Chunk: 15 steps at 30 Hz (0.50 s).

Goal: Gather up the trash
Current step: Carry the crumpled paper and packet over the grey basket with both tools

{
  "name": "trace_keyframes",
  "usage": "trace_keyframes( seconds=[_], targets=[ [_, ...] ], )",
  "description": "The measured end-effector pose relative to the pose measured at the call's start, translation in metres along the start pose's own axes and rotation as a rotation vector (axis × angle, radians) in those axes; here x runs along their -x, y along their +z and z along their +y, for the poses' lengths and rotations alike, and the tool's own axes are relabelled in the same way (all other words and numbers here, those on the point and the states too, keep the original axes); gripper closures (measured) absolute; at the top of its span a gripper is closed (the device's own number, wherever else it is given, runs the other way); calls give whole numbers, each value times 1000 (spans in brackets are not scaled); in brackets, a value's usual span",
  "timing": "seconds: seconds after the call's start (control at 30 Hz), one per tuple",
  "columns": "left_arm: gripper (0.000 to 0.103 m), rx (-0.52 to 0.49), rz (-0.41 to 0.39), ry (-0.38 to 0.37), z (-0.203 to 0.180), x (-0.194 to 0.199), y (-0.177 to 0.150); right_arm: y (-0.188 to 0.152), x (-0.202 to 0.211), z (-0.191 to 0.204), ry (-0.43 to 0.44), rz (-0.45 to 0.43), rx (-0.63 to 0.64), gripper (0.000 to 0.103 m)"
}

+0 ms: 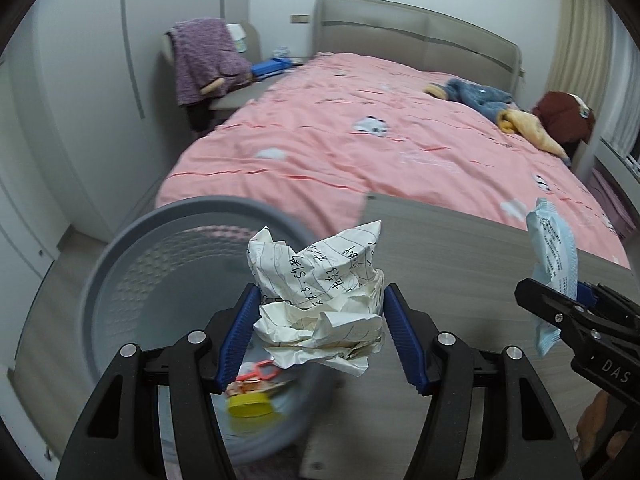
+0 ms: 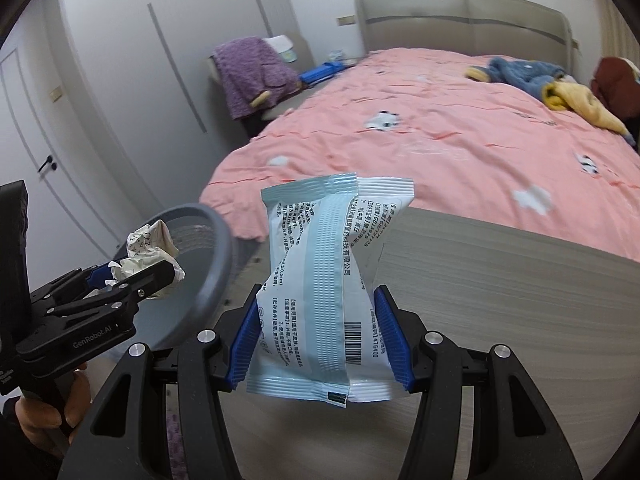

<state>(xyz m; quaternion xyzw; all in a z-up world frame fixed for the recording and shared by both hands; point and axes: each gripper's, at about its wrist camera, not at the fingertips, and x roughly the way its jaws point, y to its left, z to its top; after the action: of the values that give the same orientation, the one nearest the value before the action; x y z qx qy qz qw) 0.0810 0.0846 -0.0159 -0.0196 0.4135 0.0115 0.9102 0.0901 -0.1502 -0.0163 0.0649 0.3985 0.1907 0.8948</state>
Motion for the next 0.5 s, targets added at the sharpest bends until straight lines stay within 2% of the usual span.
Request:
trace_keyframes(
  seconds=[0.2, 0.5],
  targets=[
    [42, 76, 3, 86, 61, -2, -7, 9, -32, 64, 87, 41, 110, 49],
    [42, 124, 11, 128, 105, -7, -9, 18, -72, 120, 162, 103, 189, 49]
  ],
)
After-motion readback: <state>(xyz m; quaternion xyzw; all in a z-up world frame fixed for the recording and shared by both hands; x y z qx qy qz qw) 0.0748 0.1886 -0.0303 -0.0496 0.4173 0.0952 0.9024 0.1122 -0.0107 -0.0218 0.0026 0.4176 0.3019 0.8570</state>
